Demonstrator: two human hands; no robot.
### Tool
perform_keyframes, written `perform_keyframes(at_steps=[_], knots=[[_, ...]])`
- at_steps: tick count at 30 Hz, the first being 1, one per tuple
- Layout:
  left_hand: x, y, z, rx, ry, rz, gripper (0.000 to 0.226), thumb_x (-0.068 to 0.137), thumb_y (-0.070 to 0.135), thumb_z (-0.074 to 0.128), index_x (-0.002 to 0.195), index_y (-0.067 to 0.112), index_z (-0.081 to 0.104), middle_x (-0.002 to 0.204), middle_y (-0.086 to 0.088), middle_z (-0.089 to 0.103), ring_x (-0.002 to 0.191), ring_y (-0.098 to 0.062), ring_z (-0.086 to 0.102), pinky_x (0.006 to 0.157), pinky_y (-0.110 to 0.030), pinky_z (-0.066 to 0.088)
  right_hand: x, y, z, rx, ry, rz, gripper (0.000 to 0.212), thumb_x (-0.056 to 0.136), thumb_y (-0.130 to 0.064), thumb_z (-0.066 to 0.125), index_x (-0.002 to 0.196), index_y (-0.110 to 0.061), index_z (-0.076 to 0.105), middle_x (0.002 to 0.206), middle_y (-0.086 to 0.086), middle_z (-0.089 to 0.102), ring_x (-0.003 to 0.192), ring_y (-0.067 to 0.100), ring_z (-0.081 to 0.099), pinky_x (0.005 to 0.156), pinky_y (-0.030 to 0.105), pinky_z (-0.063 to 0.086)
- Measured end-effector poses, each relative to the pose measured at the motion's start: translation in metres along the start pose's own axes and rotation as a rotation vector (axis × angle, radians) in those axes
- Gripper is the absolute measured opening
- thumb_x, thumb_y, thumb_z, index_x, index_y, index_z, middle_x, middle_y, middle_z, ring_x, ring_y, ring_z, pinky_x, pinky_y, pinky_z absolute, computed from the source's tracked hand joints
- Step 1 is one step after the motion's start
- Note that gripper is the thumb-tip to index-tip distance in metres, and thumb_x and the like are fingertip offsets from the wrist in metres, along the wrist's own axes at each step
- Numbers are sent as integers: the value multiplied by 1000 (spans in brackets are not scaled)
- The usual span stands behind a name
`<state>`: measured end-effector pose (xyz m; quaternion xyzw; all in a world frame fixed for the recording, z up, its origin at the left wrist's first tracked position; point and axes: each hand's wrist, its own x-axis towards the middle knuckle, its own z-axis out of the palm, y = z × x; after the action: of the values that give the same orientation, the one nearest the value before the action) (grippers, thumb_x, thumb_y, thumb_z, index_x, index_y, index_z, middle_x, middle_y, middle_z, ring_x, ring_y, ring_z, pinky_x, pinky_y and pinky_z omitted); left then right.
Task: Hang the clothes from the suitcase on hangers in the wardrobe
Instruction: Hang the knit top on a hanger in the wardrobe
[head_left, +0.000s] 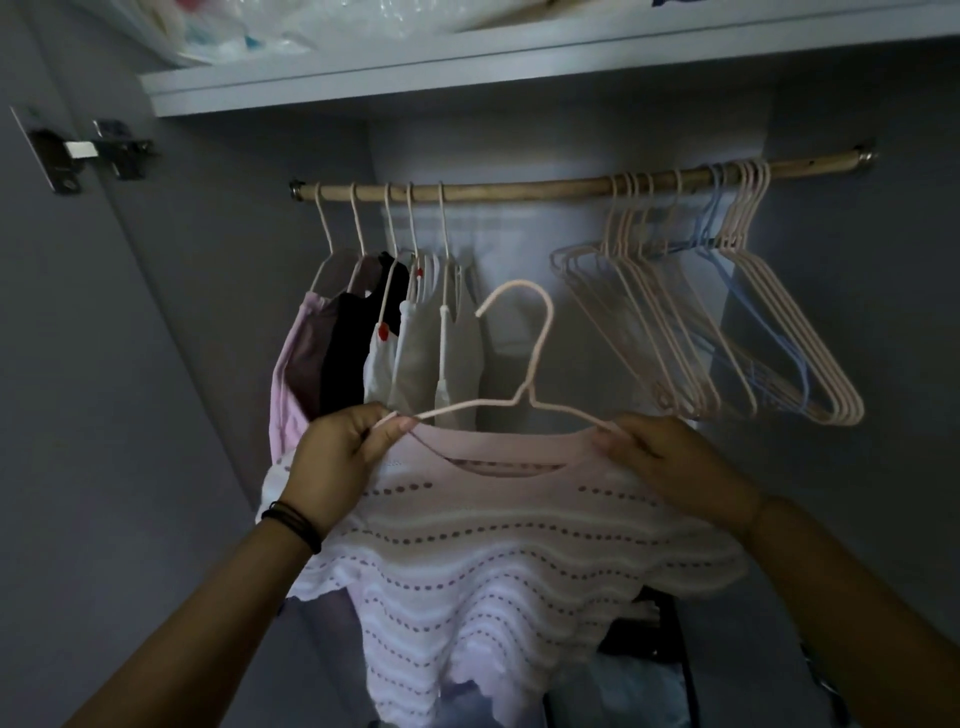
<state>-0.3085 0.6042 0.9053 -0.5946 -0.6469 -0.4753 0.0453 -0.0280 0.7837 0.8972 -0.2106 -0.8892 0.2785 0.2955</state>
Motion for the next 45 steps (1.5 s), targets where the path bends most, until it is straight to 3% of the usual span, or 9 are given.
perform_keyframes(at_steps=[9,14,20,25,28,31,35,40,45], knots=[[5,24,20,-69,-111,5,50,91,16,58,48,36,41,44,18,45,47,9,45,58,-9,35,9,-10,23,-10,-32,-68,61,81,-58,44,68,0,58,65,17,59,67,19,56,65,32,42],[-2,11,6,32,-189,-8,30,86,59,48,70,36,60,70,16,63,70,2,60,68,-24,48,6,-4,13,51,54,-27,46,85,-44,53,61,-5,53,57,11,51,59,16,53,59,25,39],[-7,6,0,-92,-164,-54,33,89,37,58,66,15,61,63,10,59,61,-2,55,64,-14,43,2,-3,-1,140,136,-55,46,80,-60,53,64,-18,58,67,9,52,58,6,49,57,17,38],[-13,11,-6,-194,-138,-114,16,83,26,58,75,19,69,72,13,69,68,2,62,68,-7,44,-6,3,-19,67,143,-21,22,87,-16,64,67,-23,71,69,-5,66,69,11,62,64,20,48],[-14,11,-7,-220,-116,-153,18,82,27,58,79,16,72,80,4,72,71,-1,64,69,-8,46,-10,-3,-23,143,75,-18,20,85,-41,60,77,-26,69,75,-5,67,73,10,63,68,22,50],[-13,12,-8,-227,-97,-167,15,83,24,60,77,16,72,78,0,71,68,-2,63,67,-9,46,-11,-11,-21,96,-102,-19,69,78,-73,48,78,-6,62,68,8,54,64,23,56,62,24,44],[-14,15,-4,-270,-169,-180,18,86,14,63,67,14,67,61,10,64,59,2,57,62,-9,44,-22,-14,-32,166,-132,26,83,71,-78,53,66,5,51,62,22,41,54,27,43,56,26,39],[-23,14,22,-276,-343,-218,16,79,33,64,75,18,70,74,11,67,72,0,61,73,-17,49,-52,-21,-55,229,-162,214,82,52,-83,62,66,-2,61,57,2,51,56,10,50,54,17,41],[-25,24,57,-336,-304,-221,5,87,18,64,85,21,68,80,12,68,81,-2,61,78,-16,47,-94,-21,-68,251,-174,418,85,38,-86,66,64,-5,66,56,2,56,55,8,52,52,18,41]])
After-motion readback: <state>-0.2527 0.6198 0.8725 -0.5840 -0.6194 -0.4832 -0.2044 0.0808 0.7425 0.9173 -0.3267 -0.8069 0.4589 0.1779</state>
